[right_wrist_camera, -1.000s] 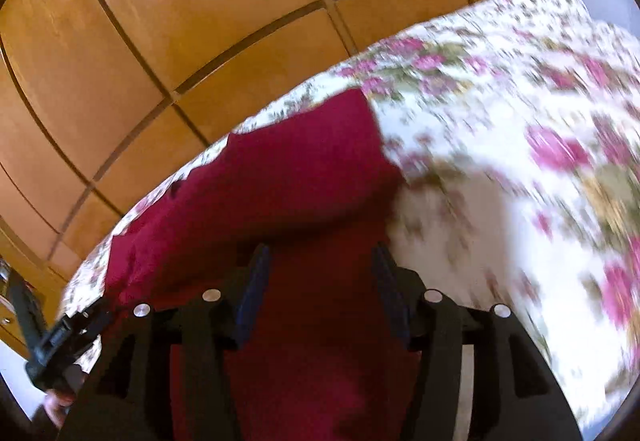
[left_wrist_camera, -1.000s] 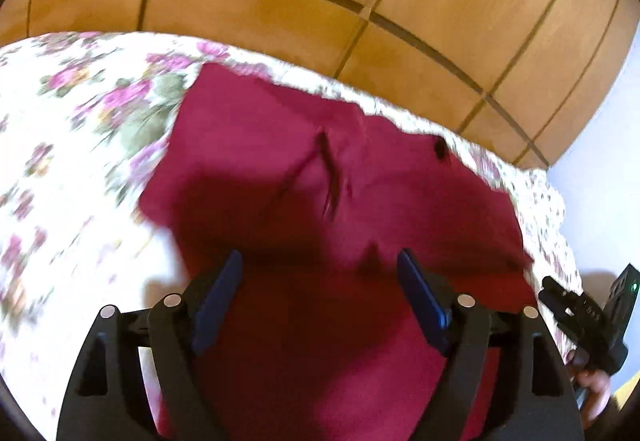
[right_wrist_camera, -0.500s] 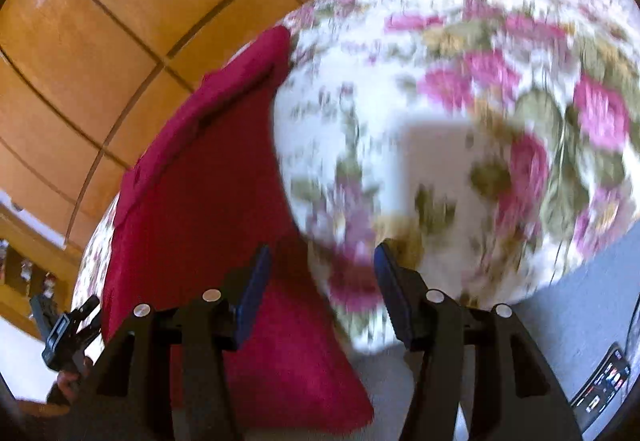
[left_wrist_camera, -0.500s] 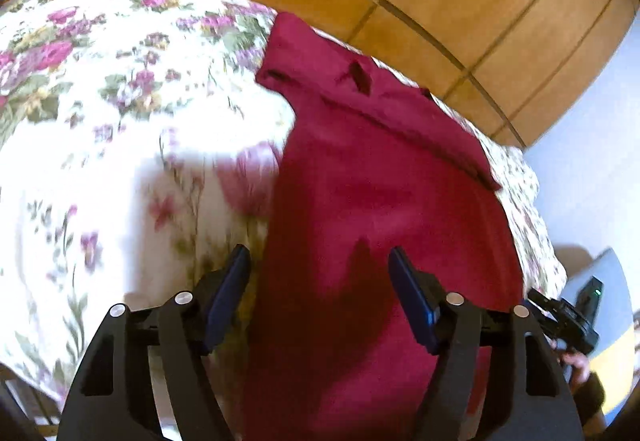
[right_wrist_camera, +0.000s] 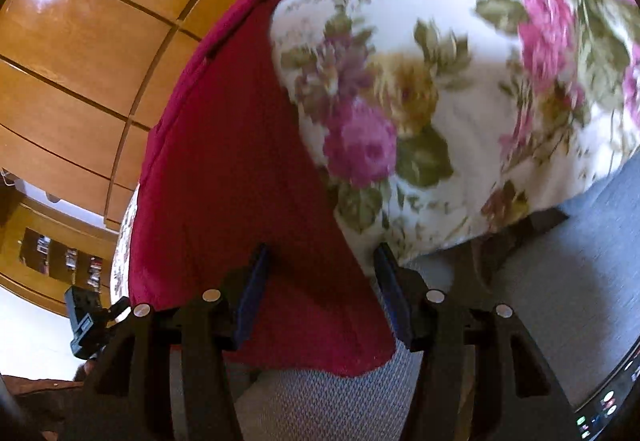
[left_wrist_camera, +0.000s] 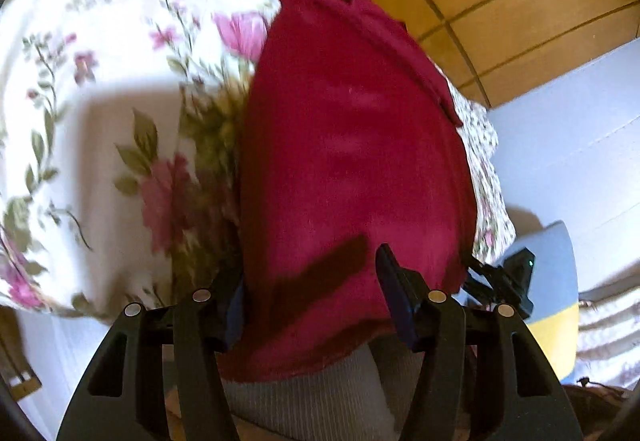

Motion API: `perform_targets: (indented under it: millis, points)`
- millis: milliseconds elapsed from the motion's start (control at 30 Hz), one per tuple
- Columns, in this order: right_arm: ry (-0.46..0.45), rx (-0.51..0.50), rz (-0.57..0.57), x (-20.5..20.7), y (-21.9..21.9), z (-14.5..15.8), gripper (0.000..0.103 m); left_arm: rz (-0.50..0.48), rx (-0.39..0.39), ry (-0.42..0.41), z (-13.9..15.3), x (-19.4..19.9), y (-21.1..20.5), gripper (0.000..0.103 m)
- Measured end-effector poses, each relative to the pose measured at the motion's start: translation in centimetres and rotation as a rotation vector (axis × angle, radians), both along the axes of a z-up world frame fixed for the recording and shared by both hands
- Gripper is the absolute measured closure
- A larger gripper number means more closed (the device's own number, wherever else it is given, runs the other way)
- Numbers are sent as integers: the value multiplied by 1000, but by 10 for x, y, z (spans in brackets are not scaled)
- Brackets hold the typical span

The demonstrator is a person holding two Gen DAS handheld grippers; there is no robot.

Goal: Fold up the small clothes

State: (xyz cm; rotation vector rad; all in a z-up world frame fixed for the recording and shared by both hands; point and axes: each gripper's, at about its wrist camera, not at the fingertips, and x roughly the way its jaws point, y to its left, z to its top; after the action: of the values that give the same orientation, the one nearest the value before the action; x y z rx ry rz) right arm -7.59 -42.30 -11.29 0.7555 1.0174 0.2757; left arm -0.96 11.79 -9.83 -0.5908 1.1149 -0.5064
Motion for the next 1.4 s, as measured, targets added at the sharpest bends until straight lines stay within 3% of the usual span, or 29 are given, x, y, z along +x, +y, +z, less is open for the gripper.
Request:
perform_targets:
  millis: [267, 400, 500, 533, 600, 633, 833, 1100, 1400]
  points:
    - [10, 28, 47, -1, 8, -7, 68, -56, 28, -2, 2, -7, -13, 46]
    - [8, 26, 62, 4, 13, -9, 77, -52, 48, 10, 0, -6, -15, 70]
    - [11, 27, 69, 6, 15, -9, 78, -52, 54, 12, 0, -3, -16, 72]
    - [11, 30, 72, 6, 15, -9, 80, -57, 63, 9, 1, -4, -18, 80]
    - [1, 44, 92, 5, 16, -6, 88, -67, 84, 4, 6, -3, -22, 88]
    - [-17, 46, 115, 4, 18, -3, 93, -69, 89, -3, 8, -5, -23, 90]
    - [-199, 93, 222, -2, 36, 37, 94, -98, 50, -102, 39, -16, -27, 92]
    - [-419, 243, 190, -9, 28, 82, 95, -58, -86, -219, 76, -23, -8, 94]
    - [-511, 328, 183, -32, 15, 107, 95, -59, -178, -312, 103, -47, 14, 95]
